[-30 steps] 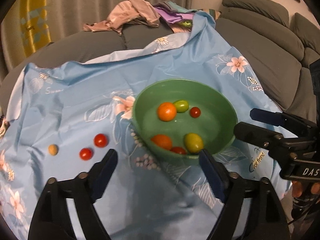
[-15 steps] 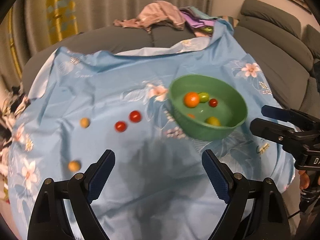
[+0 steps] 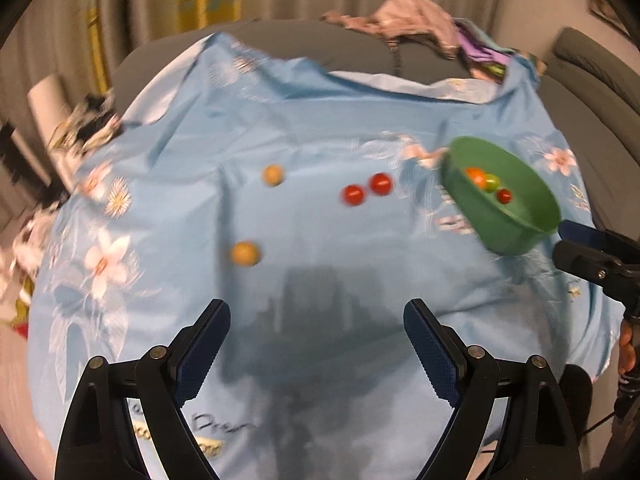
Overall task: Organize fruits
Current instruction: 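Move both open tools away from the bowl toward the small yellow fruits, then grasp a small yellow fruit with the left tool while the right tool grasps another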
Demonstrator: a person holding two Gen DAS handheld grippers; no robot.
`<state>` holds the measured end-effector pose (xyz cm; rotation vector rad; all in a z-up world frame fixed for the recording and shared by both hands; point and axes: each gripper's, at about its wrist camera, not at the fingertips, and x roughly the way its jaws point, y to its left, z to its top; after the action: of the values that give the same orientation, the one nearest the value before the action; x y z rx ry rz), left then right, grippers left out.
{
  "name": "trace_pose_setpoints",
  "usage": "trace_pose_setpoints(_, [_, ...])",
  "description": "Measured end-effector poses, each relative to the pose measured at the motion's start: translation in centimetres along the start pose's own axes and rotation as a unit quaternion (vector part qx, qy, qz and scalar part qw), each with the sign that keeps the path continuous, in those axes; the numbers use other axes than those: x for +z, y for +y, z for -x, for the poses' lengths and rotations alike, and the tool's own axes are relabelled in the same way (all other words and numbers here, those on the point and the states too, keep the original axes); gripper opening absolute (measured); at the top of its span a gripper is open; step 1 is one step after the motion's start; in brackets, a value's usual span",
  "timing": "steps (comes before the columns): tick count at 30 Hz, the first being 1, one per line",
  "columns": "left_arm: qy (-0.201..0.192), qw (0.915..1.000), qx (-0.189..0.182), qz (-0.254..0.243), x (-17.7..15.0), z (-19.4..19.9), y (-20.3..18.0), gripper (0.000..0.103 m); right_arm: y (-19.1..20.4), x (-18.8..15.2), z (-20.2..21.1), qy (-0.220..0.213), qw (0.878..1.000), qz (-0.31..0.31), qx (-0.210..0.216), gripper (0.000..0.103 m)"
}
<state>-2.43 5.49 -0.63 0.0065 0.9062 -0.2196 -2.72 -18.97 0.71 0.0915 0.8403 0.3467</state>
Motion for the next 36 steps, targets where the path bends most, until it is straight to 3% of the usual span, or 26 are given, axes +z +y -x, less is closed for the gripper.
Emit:
trace_pose_setpoints(14, [0.016, 0.9986, -0.026, 0.043, -1.7, -2.5, 3.6, 0.088, 1.8, -0.4, -5.7, 0.068, 0.997, 0.019, 0.013, 0.084])
trace_pose_setpoints(20, [0.006, 0.9989, -0.043, 0.02, 0.5, -3.9, 3.8, 0.072, 1.8, 0.4, -7.0, 0.07, 0.997, 0.014, 0.021, 0.084])
trace_pose_setpoints(24, [0.004, 0.9986, -0.053, 0.003, 2.5, -5.8, 4.0, 0.067, 2.0, 1.2, -8.1, 0.071, 0.997, 0.017, 0.031, 0.084])
trace_pose_setpoints(27, [0.023, 0.999, -0.037, -0.002, 3.2, -8.0, 4.5, 0.056, 2.5, 1.7, -9.1, 0.074, 0.996, 0.024, 0.04, 0.084])
trace_pose_setpoints(36, [0.045, 0.9972, 0.009, -0.058, 4.4, -11.4, 4.0, 0.051, 3.5, 3.2, -11.9, 0.083, 0.994, 0.043, 0.059, 0.084])
